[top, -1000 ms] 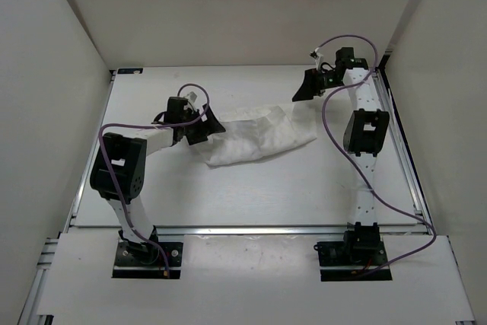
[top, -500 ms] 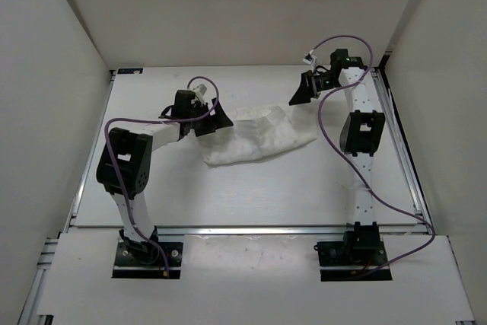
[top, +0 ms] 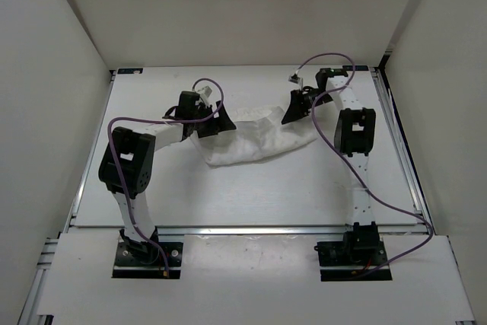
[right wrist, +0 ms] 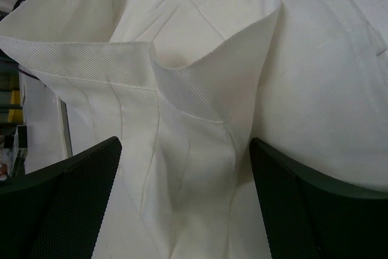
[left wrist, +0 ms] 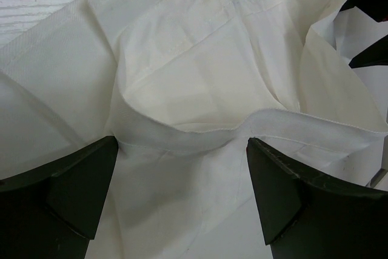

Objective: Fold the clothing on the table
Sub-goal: Fold the skirt

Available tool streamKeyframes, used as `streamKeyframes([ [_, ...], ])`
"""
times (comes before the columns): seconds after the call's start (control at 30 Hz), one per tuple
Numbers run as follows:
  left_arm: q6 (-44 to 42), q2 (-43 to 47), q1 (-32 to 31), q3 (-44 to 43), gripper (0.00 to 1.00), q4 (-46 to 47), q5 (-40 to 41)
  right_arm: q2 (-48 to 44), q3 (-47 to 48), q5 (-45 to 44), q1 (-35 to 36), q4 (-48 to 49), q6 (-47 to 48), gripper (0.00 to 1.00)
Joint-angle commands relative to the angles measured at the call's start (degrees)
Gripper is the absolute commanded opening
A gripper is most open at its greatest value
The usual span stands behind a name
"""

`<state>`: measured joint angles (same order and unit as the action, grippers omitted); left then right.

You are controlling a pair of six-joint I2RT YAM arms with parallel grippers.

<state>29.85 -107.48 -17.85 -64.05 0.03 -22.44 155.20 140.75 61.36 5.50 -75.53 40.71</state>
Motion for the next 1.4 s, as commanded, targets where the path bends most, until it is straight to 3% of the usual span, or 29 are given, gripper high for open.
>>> streamKeyframes([
  [0.0,-1.19,2.10,-0.35,0.77,0.98,0.67,0.46,-2.18,0.66,-0.36,1.09,-0.94,1.30,0.91],
  [0.07,-0.75,1.75,-0.26,1.29,0.99,1.11,0.46,-1.48,3.29,-0.45,0.74,-1.03,-0.79,0.86],
  [0.17,-0.05,1.92,-0.26,1.39,0.92,1.64,0.64,0.28,6.98,-1.94,0.83,-0.50,-3.87,0.71],
  [0.23,0.12,1.49,0.09,2.17,0.82,2.16,0.56,0.89,7.35,-3.95,0.66,0.55,-5.89,0.46],
  [0.3,1.70,1.57,0.79,2.96,0.57,2.78,0.37,1.25,7.52,-5.90,0.48,1.61,-8.44,0.26],
  [0.37,3.11,1.57,1.67,3.50,0.48,2.34,1.33,0.55,7.43,-9.75,0.22,3.45,-11.60,0.03],
  [0.4,3.20,1.75,2.02,4.10,0.40,1.56,2.04,0.90,7.35,-11.34,0.04,4.24,-12.31,0.00],
  [0.57,3.64,2.98,3.60,4.73,0.25,0.85,2.66,0.90,6.91,-14.34,-0.93,6.53,-15.83,0.01],
  [0.83,3.55,2.98,4.48,4.46,0.26,-0.03,5.03,0.29,6.82,-21.36,-0.66,10.48,-20.57,0.00],
  [0.9,3.90,2.81,4.84,4.64,0.31,-0.03,5.38,0.11,5.94,-22.69,-0.57,10.57,-21.28,0.00],
  [0.93,4.43,2.80,4.84,4.64,0.40,0.05,5.39,-0.07,5.68,-22.95,-0.14,10.75,-21.28,0.00],
  [0.97,4.78,3.15,5.27,4.38,0.99,-0.03,5.56,0.02,5.77,-23.30,-0.14,10.66,-21.55,0.05],
  [1.07,4.79,2.45,5.19,3.85,0.99,-0.03,5.47,-0.07,6.82,-24.80,0.04,10.22,-22.51,0.38],
  [1.1,5.13,2.89,5.19,3.15,0.98,-0.03,5.39,-0.33,7.60,-25.58,-0.48,10.40,-23.21,0.56],
  [1.13,4.79,3.59,5.19,3.14,0.99,-1.77,6.52,-1.46,8.48,-25.94,-0.66,11.01,-24.35,0.69],
  [1.17,4.70,3.77,5.19,2.27,0.99,-1.79,7.31,-1.91,9.27,-26.12,-1.36,12.67,-25.40,0.76],
  [1.23,4.96,5.78,5.63,1.74,0.99,-1.96,8.63,-2.44,11.72,-26.99,-2.06,13.91,-27.42,0.76],
  [1.33,3.39,8.94,5.11,-1.24,0.98,-4.16,11.01,-2.18,18.40,-28.14,-3.99,15.41,-30.77,0.63],
  [1.37,2.16,9.83,3.88,-1.86,0.99,-4.34,12.14,-1.83,20.60,-28.75,-4.52,15.67,-32.17,0.54],
])
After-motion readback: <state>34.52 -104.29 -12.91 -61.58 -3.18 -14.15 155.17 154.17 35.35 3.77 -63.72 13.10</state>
